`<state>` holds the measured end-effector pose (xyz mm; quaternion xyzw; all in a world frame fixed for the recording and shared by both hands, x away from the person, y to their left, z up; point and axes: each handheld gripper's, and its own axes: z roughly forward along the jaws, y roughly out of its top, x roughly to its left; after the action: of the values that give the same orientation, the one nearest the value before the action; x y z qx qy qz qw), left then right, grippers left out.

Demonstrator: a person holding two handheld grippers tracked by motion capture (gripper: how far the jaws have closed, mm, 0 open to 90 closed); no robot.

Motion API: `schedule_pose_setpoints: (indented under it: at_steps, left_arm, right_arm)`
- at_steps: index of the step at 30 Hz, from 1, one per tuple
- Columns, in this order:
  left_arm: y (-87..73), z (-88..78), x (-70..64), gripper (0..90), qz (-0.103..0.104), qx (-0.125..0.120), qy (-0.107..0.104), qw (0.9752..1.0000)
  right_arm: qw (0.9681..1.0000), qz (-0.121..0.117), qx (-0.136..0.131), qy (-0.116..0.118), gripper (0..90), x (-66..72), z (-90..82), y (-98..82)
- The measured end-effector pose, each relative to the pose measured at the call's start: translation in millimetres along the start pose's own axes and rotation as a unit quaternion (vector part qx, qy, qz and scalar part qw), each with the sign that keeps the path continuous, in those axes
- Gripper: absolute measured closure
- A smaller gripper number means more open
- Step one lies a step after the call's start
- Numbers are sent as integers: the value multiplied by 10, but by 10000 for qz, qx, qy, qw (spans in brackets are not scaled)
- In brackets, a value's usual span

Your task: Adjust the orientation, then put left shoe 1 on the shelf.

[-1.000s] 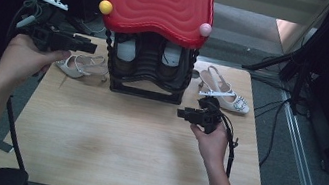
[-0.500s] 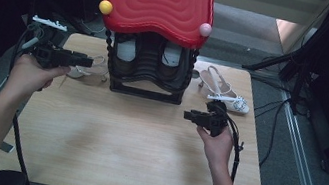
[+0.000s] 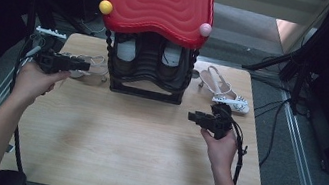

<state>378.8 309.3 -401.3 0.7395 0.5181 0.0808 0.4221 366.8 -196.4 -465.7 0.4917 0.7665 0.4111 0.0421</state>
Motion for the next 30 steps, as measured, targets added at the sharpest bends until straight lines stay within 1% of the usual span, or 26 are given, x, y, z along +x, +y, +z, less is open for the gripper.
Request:
schedule_pose_setpoints:
  at_steps: [2,3,5,7,9,10,11,13,14,15,17,19,20,21,23,24,25,27,28,30]
  left_arm:
    - [-14,22,41,598,-20,38,9,10000]
    - [-15,36,64,596,-57,57,10,10000]
    - [-15,67,109,595,-124,92,18,9999]
    - [-17,101,142,596,-159,122,35,9998]
    - [-15,135,169,596,-138,185,37,9997]
    - [-14,155,174,596,-140,192,50,9997]
    - [-8,171,181,597,-117,227,32,9997]
    - [-4,200,188,598,-68,179,72,9998]
    - [3,212,193,598,-92,189,70,9998]
    - [10,223,206,597,-109,196,58,9997]
    - [23,255,230,593,-166,151,89,9997]
    - [53,290,261,593,-196,159,115,9996]
    - [68,314,275,595,-194,111,167,9996]
    - [88,334,293,600,-200,113,182,9996]
    - [111,368,333,615,-245,46,252,9994]
    - [128,396,356,625,-272,52,294,9992]
    - [143,427,367,640,-345,81,348,9988]
    - [177,472,385,674,-325,163,473,9982]
    - [192,489,392,692,-351,178,493,9980]
    - [236,542,407,713,-477,180,523,9973]
  right_arm:
    - [10000,12,-42,32,641,-8,-17,-2]
    - [10000,-26,-52,32,641,-12,-24,-1]
    - [9999,-141,-15,-63,640,-22,-32,16]
    - [9997,-248,8,-76,629,-46,-31,46]
    - [9994,-325,-62,-58,625,-68,-28,63]
    - [9990,-429,-114,-41,623,-82,-13,64]
    - [9984,-554,-110,-59,620,-95,8,60]
    - [9976,-696,-6,-27,603,-117,60,51]
    - [9971,-755,36,-20,595,-128,93,35]
    - [9971,-757,80,11,576,-139,115,22]
    - [9970,-743,195,24,575,-165,148,5]
    - [9974,-661,264,87,574,-178,152,2]
    - [9977,-631,211,114,573,-183,140,6]
    - [9978,-630,143,132,573,-189,123,12]
    - [9984,-556,58,106,589,-201,90,15]
    - [9986,-525,42,106,590,-209,80,15]
    - [9986,-519,28,77,590,-216,72,11]
    - [9989,-454,22,86,596,-229,57,-6]
    - [9990,-431,-8,96,597,-243,50,-19]
    - [9992,-388,20,100,604,-260,39,-36]
